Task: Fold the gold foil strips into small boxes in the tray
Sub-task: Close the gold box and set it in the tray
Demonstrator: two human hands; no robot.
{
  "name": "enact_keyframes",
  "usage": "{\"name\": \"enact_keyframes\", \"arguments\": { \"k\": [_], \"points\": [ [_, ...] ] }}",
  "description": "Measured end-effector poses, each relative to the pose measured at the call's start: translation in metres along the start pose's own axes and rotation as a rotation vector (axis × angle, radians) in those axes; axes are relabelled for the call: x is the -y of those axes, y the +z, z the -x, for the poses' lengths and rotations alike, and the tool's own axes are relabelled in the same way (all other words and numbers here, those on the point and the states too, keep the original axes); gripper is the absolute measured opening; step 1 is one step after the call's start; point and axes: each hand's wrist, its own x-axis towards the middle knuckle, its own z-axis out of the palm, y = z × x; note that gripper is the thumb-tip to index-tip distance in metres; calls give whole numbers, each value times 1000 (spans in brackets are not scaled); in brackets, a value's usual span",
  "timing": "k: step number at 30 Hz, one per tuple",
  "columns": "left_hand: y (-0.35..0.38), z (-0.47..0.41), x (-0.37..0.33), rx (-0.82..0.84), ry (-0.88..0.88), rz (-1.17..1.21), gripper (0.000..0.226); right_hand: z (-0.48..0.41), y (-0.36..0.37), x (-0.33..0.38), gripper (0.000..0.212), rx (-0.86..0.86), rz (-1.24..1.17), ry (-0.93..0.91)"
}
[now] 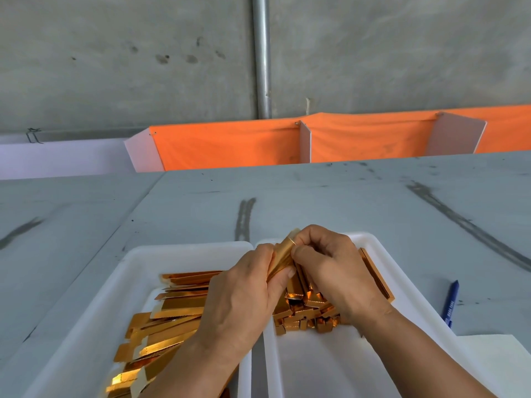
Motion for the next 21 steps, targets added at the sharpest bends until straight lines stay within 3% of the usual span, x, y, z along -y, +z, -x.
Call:
{"name": "enact_keyframes", "arguments": {
  "k": [4, 8, 11, 21],
  "points": [
    [2, 1, -1, 35, -12, 50, 64, -2, -1, 1, 28, -77, 54, -19],
    [2, 0, 0, 43, -25, 116, 51, -1, -4, 2, 22, -115, -82, -50],
    [2, 1, 1, 50, -23, 132, 43, -2, -3, -1, 24, -120, -44, -77],
    [2, 1, -1, 44, -20, 77, 58, -1, -3, 1, 31, -169, 107, -191]
  ]
}}
